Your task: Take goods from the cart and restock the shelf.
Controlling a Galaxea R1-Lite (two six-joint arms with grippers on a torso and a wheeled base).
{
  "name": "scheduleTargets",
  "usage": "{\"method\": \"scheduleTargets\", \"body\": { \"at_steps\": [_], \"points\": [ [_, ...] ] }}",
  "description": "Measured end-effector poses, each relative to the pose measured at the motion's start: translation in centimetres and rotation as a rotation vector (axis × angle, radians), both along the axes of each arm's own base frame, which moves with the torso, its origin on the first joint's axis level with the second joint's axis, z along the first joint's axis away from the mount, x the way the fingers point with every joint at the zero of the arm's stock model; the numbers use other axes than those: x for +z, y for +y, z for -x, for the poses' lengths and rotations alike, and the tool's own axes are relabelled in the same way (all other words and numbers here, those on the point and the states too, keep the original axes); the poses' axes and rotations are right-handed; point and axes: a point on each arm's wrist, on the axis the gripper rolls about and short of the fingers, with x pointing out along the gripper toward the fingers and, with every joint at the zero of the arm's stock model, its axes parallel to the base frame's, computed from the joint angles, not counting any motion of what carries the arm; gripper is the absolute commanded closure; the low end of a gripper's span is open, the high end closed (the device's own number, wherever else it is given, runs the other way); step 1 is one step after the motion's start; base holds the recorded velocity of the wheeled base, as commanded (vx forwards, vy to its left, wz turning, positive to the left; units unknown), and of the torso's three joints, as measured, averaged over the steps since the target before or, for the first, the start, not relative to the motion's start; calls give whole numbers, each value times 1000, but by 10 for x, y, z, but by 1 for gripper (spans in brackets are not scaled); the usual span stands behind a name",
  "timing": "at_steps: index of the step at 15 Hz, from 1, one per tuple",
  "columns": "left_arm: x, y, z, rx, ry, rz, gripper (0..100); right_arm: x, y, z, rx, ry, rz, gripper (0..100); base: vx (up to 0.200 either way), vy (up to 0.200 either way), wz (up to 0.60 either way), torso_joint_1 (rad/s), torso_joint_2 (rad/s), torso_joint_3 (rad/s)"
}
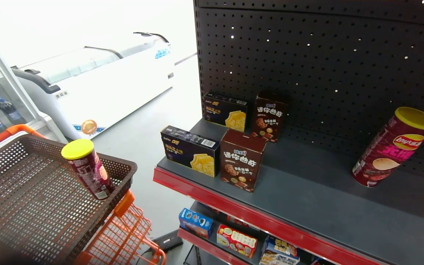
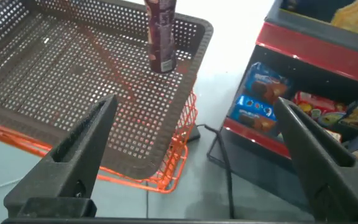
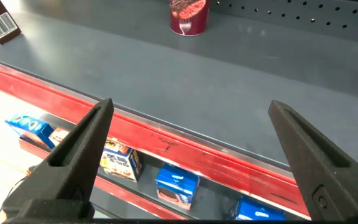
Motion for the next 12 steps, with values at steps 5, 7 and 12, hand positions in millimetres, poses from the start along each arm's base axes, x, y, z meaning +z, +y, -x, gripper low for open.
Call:
{"method": "scheduleTargets", "body": {
  "at_steps": [5, 7, 12],
  "points": [
    [6, 21, -75, 77, 24, -65, 0, 0, 0, 0, 1, 0, 0, 0, 0, 0, 0, 0, 0, 0],
    [0, 30, -105, 87, -24, -83, 0, 0, 0, 0, 1, 0, 0, 0, 0, 0, 0, 0, 0, 0],
    [-30, 48, -176, 87, -113, -110, 0, 0, 0, 0, 0, 0, 0, 0, 0, 0, 0, 0, 0, 0]
  ]
}}
